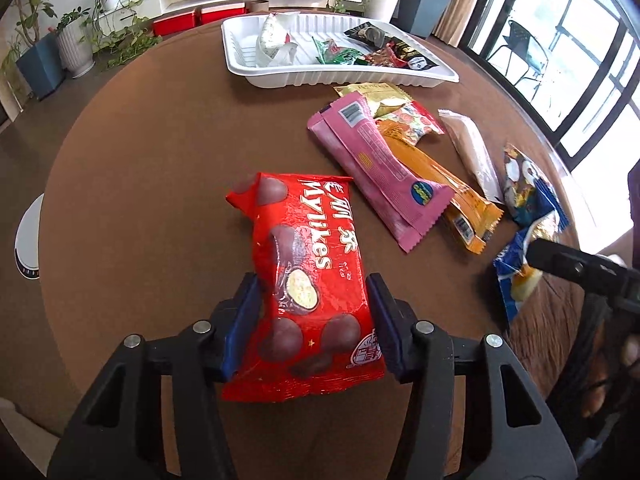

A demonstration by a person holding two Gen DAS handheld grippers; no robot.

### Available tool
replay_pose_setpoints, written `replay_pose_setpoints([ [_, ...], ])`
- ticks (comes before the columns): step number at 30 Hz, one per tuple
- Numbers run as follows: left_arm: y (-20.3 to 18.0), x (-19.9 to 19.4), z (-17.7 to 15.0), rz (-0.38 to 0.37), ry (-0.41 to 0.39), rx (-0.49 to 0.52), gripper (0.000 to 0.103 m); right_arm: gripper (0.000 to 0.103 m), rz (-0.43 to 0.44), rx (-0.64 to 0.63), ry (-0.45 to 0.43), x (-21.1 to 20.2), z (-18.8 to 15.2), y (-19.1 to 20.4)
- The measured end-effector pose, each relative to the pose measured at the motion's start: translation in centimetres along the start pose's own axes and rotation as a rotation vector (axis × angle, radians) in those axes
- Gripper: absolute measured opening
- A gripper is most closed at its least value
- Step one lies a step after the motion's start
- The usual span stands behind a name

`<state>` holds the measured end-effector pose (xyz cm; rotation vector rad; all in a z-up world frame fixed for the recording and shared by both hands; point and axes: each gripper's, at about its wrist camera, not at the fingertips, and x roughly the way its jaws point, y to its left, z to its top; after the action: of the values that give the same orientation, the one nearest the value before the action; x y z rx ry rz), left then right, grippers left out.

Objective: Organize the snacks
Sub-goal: 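Grasp the red Mylikes bag with the left tool while the right tool grasps the blue Tip cake packet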

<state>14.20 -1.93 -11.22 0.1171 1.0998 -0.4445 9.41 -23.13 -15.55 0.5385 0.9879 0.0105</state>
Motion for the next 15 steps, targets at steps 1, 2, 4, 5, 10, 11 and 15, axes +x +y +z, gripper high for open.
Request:
replay_pose_setpoints([
  [1,-0.2,-0.2,-0.2,-0.002,-0.001,0.006,0.051,0.093,-0.005,-0.003,0.000,0.1,0.1,0.1],
  [2,-0.3,-0.3,-0.5,-0.003,-0.002,0.010,0.051,0.092,-0.012,-0.008,0.001,0.2,0.2,0.2],
  [4,-0.7,-0.6,-1.0,-0.015,-0.005,0.013,0.051,0.090,-0.029,-0.020,0.001,0.3,0.3,0.5],
  [5,-0.8,-0.6,-1.2,-0.018,-0.004,0.013,0.051,0.090,-0.041,-0.036,0.001,0.5,0.4,0.7],
  [10,-1.4,-1.0,-2.1,-0.036,-0.011,0.015,0.051,0.086,-0.126,-0.153,-0.008,1.2,0.1,2.2],
  [11,-1.5,-1.1,-2.3,-0.039,-0.013,0.014,0.050,0.084,-0.141,-0.173,-0.009,1.3,0.0,2.4],
  [15,-1.6,-1.4,-2.8,-0.048,-0.018,0.012,0.050,0.072,-0.184,-0.235,-0.016,1.4,-0.2,2.7],
])
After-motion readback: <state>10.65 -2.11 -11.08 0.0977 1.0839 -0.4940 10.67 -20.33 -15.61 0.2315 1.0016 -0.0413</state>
